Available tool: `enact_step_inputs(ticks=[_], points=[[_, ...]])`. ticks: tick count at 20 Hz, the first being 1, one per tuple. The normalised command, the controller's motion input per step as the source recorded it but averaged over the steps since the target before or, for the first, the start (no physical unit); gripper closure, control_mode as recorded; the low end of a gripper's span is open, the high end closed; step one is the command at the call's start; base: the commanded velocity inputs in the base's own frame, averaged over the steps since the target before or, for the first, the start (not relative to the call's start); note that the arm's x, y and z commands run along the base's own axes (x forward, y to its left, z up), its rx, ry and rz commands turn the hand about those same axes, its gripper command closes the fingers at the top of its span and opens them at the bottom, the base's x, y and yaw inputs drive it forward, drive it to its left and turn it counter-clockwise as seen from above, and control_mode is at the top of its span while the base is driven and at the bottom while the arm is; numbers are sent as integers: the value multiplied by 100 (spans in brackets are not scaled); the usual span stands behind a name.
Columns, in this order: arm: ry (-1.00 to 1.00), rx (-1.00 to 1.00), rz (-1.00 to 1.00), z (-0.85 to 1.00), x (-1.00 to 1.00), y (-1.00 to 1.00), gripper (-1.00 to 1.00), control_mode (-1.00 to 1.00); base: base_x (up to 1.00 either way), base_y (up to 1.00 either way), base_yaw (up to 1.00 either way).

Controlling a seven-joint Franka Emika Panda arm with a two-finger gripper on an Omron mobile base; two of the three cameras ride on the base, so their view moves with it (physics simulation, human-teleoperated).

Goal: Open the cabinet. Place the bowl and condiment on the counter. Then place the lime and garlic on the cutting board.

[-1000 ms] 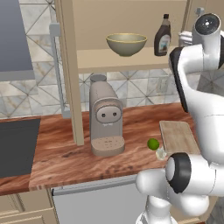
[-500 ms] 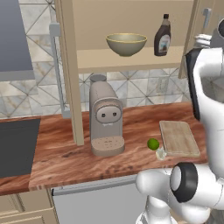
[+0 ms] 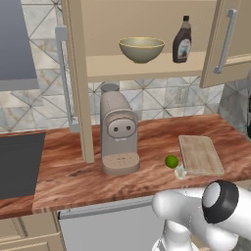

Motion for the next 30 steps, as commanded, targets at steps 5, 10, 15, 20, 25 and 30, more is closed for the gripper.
enact_step_inputs(ticks=[5, 10, 15, 20, 25, 30], points=[[2, -11, -4, -8, -31, 11, -100, -100, 0, 0, 0], [10, -31, -16, 0, -9, 100, -100, -100, 0, 0, 0], [7, -29, -14, 0, -7, 100, -100, -100, 0, 0, 0], [2, -21, -4, 5, -11, 92, -100, -100, 0, 0, 0], [12, -17, -2, 42, -18, 66, -100, -100, 0, 0, 0], [28, -13, 0, 52, -7, 56, -100, -100, 0, 0, 0]])
